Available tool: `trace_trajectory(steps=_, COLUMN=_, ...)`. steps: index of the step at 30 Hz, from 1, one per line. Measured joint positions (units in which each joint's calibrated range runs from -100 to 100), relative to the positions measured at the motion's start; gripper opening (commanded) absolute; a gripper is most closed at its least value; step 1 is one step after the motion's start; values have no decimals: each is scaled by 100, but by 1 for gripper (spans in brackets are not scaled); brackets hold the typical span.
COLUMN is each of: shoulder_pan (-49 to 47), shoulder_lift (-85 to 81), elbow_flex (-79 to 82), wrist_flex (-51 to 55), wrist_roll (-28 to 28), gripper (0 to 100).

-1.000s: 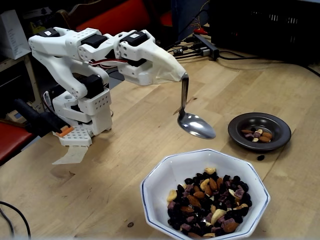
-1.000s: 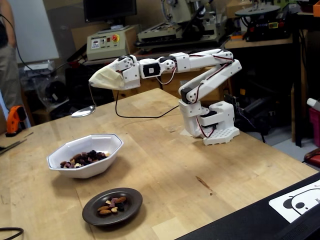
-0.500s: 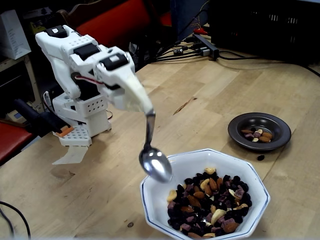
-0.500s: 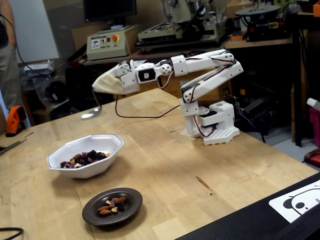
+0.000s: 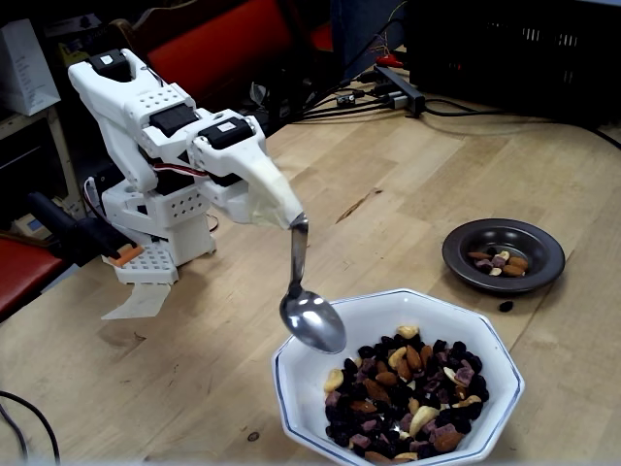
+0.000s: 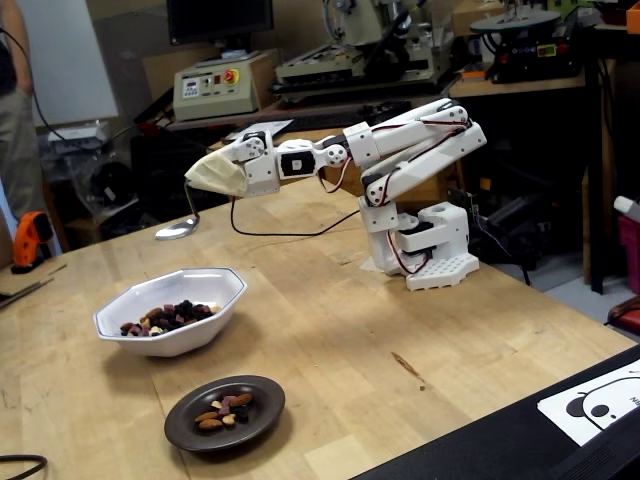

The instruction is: Use spoon to transfer food from the white bowl to brown plate

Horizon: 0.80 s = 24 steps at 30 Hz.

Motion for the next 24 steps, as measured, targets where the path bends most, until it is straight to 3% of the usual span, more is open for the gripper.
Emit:
trace_trajectory(steps=8, shoulder_pan=-285, shoulder_lift=0, elbow_flex=328, wrist_flex=-273, wrist_roll=-5, gripper=4)
trace_trajectory(steps=24, shoulder_pan=-285, shoulder_lift=17, elbow_flex=556, wrist_flex=-273, wrist_roll=757, gripper=4)
